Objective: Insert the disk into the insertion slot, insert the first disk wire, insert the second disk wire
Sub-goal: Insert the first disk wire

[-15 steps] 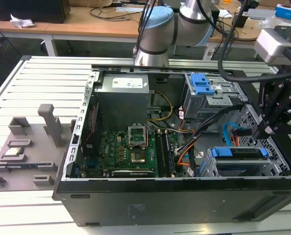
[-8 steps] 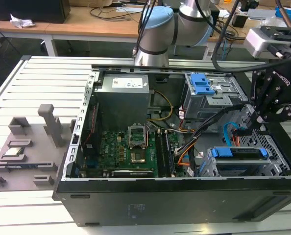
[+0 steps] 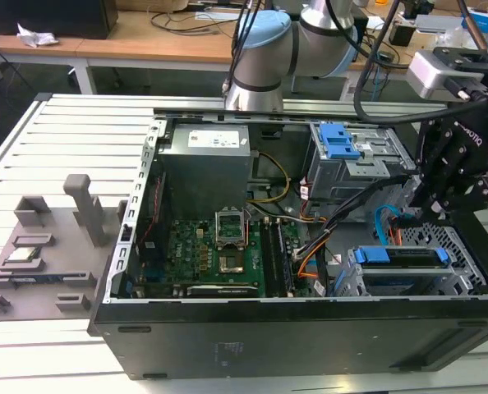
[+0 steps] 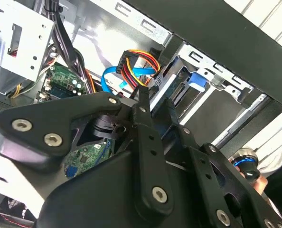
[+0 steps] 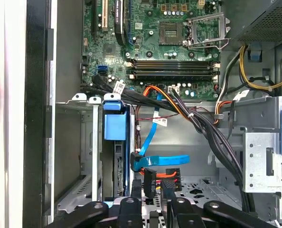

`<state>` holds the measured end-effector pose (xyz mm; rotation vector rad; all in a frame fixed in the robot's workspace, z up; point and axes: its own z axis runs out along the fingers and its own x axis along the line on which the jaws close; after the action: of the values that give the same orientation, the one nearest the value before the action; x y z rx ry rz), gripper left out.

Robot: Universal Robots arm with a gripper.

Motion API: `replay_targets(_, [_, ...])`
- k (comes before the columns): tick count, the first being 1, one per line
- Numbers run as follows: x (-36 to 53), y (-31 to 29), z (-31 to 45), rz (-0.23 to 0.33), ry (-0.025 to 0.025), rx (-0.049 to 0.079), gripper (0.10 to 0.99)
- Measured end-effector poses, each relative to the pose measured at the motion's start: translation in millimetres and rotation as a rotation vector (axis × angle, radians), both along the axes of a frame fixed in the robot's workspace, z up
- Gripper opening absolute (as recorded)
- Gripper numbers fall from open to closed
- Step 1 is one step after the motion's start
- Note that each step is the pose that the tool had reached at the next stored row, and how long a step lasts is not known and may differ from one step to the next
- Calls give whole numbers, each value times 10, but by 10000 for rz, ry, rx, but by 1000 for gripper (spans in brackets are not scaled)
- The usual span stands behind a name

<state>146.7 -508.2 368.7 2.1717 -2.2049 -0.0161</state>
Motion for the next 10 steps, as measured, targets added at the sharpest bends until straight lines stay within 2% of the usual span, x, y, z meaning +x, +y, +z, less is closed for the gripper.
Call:
replay_targets(2, [-13, 0, -21, 0, 0, -23, 302])
replay_targets(6, [-31, 0, -109, 2, 0, -75, 302])
replay_targets(8, [-32, -1, -153, 0, 0, -153, 302])
replay_targets(10, [-32, -1, -161, 0, 0, -189, 302])
